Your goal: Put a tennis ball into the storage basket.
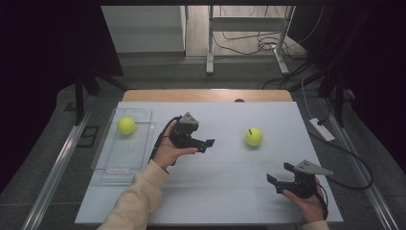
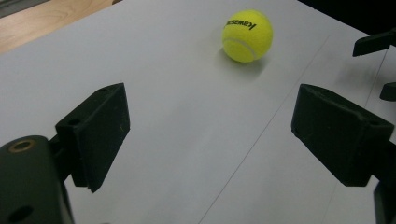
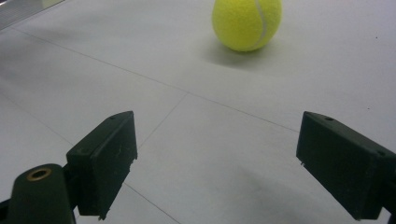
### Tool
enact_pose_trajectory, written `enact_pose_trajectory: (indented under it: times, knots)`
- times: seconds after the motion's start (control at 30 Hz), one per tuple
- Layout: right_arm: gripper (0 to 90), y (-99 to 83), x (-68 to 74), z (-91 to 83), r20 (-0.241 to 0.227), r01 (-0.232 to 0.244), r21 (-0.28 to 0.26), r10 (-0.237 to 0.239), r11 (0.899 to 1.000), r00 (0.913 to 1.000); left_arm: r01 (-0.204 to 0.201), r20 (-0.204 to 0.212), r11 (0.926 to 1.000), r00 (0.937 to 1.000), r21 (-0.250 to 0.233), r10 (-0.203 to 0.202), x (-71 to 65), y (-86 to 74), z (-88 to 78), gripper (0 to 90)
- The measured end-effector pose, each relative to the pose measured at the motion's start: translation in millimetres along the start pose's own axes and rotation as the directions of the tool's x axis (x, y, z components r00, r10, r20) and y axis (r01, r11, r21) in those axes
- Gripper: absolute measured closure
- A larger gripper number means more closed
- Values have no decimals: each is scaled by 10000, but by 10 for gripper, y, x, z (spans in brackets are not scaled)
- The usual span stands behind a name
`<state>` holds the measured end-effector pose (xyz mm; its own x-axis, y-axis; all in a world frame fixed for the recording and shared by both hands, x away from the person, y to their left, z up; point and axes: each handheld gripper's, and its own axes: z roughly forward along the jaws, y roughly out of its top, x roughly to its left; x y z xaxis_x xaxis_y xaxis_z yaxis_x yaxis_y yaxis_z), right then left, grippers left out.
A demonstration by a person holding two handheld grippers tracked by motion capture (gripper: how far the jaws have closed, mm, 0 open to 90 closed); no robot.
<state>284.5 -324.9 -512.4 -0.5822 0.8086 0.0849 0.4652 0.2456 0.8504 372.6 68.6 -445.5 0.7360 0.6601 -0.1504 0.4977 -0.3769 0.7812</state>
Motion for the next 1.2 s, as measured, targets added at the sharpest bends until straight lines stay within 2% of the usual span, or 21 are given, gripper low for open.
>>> enact_pose_trajectory:
  times: [0.47, 0.83, 1.2]
  knots:
    - [120, -5, 2, 6, -41, 16, 31, -16, 10000, 10000, -197, 62, 9992, 9998, 335, 195, -27, 109, 164, 129]
    - [121, -5, 6, 16, -34, 32, 43, -32, 10000, 10000, -212, 123, 9989, 9997, 406, 207, -58, 165, 241, 130]
    - [122, -2, 1, 14, -61, -30, 18, 31, 10000, 10000, -408, 212, 9982, 9990, 435, 399, -103, 222, 317, 129]
